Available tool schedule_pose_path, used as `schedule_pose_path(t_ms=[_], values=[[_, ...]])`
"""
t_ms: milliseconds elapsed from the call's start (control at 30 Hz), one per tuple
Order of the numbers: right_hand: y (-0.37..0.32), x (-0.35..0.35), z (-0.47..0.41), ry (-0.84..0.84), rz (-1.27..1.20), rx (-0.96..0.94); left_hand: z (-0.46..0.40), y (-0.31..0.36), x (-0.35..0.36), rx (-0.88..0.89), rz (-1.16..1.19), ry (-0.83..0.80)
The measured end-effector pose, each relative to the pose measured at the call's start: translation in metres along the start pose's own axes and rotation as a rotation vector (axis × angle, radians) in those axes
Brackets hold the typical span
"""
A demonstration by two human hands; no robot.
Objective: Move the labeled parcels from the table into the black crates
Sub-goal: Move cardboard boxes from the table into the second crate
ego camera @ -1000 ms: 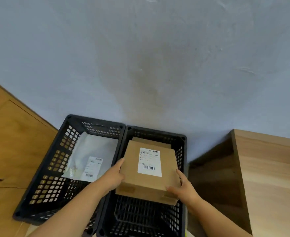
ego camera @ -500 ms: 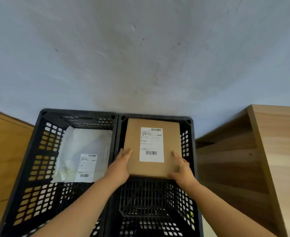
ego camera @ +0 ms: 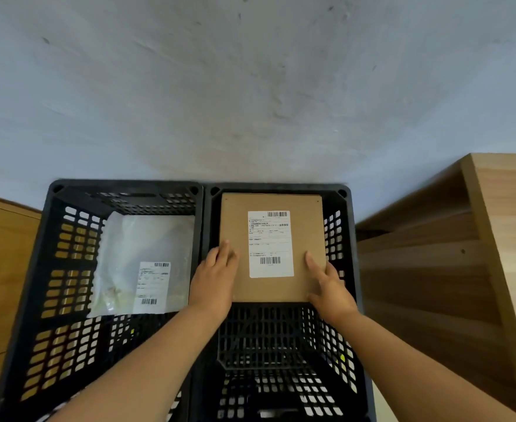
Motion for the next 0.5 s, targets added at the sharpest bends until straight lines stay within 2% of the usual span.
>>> schedule_pose_path(t_ms=[233,400,500], values=[[0.003,-0.001,-0.002,0.01,0.102,-0.017,-0.043,0.02,-0.022,0.076,-0.015,-0.033],[0.006,0.001,-0.007,0.028,0.096,-0.017,-0.083,0.002,-0.033,0.051,-0.192,-0.194],[0.005,0.0,-0.008,0.031,0.099,-0.014,-0.089,-0.002,-0.031,0.043,-0.262,-0.235]])
Point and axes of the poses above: each hand's wrist, its own z-axis away from the middle knuckle, its own x-axis out of the palm, y = z × x, the point moved 8 cm from there along -z, towards the middle knuckle, and after that the axes turned 7 degrees about z, right-handed, at the moved point
